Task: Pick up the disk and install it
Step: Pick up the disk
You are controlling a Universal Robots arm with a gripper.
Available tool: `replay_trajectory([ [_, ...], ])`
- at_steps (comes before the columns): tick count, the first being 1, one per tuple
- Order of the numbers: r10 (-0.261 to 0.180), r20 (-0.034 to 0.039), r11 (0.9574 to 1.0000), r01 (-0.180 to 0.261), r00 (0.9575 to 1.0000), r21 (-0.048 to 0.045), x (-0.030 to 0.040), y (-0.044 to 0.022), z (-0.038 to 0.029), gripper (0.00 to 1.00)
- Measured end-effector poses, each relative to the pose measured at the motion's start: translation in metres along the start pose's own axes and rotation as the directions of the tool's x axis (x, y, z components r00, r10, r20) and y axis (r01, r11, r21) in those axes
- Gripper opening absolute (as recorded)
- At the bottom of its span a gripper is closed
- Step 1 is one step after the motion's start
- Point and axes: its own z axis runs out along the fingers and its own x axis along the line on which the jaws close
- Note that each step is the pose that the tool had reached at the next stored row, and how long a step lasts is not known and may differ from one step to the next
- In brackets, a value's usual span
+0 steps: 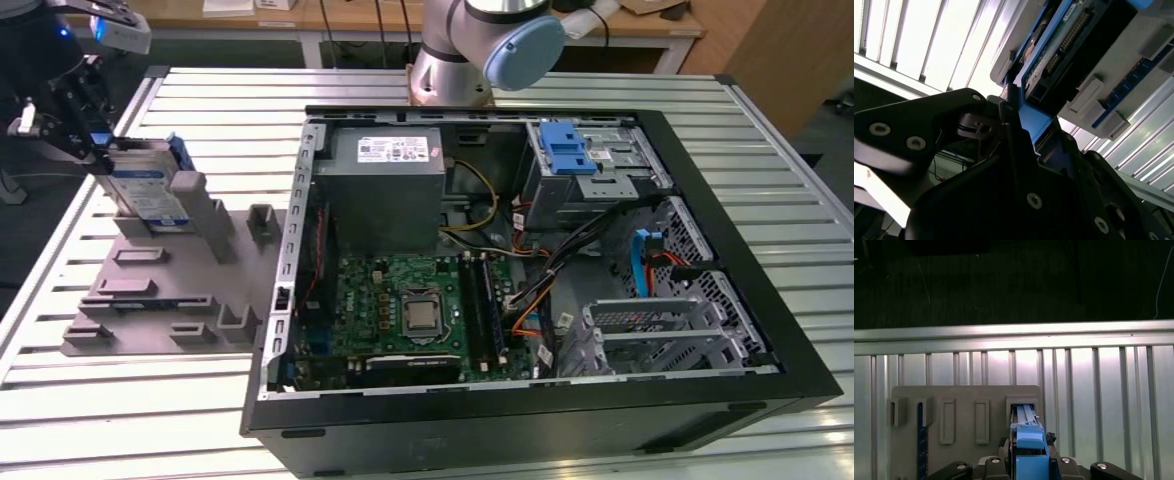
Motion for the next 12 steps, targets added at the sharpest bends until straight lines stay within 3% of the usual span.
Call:
replay_trajectory([
  [3, -0.021, -0.0006, 0.9998, 0.021, 0.9998, -0.0004, 0.0001, 0.0000, -0.0001, 0.36],
  [11, -0.021, -0.0006, 0.9998, 0.021, 0.9998, -0.0003, 0.0002, 0.0000, 0.0000, 0.38],
  [12, -0.021, -0.0006, 0.9998, 0.021, 0.9998, -0.0003, 0.0002, 0.0000, 0.0000, 0.44],
])
